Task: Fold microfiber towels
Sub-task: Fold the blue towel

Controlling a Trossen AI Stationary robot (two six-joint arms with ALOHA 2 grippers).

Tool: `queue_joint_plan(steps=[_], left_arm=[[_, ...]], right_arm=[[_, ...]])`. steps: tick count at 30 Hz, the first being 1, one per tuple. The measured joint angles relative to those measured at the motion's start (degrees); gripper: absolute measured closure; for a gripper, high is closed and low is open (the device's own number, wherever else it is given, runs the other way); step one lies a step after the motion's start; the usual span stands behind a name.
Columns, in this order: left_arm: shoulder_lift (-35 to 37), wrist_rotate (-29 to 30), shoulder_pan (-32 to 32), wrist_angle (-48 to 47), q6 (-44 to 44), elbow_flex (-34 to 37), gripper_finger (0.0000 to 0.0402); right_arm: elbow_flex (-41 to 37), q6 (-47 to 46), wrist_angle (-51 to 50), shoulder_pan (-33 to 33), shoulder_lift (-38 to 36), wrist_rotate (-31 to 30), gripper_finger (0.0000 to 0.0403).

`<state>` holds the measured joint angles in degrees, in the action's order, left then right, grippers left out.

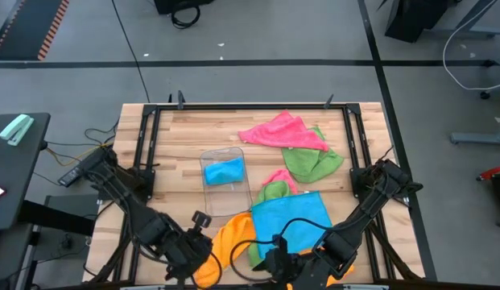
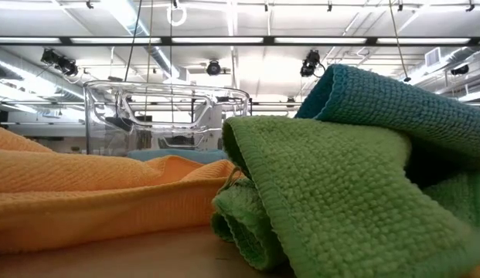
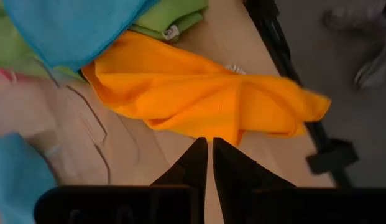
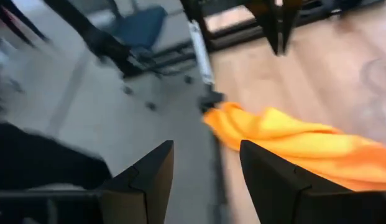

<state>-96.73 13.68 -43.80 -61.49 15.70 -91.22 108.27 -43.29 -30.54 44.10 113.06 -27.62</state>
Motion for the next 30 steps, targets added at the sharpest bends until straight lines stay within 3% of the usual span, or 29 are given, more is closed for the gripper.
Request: queue_joint_plan(steps=[3,6,12,19,21,26,30], left_arm=[[3.1,0.1,0.7,4.2,4.5,3.8,0.0374],[5.4,0.1,1.3,9.4,7.8,6.8,0.0379],[8.6,0.0,1.3,11.4,5.6,9.4,0.0387],[12.0,-0.2,1.3,6.3,0.8,9.6,0.0382],[13.3,-0.2,1.3,4.3,-1.0,9.6,0.0381],[15.8,-0.3,2.4,1.0,-4.4,9.6,0.0384],[17.0,-0.2,3.4,0.1,-3.8,9.6,0.0390]], right_arm=[[-0.1,4.1,-4.4,-0.3,0.9,-2.9,0.0209],[-1.1,2.3,-4.3,-1.1,1.7,-3.8,0.0209],[-2.9,0.4,-5.9,-2.3,1.9,4.3,0.0209],[-1.2,-6.9,-6.7,-4.5,1.9,8.3,0.0209],[0.5,-7.9,-6.7,-5.2,1.9,6.2,0.0209],[6.5,-0.1,-6.7,-4.8,2.9,-3.6,0.0209],[11.9,4.6,-7.9,-4.5,9.0,-4.3,0.0209]])
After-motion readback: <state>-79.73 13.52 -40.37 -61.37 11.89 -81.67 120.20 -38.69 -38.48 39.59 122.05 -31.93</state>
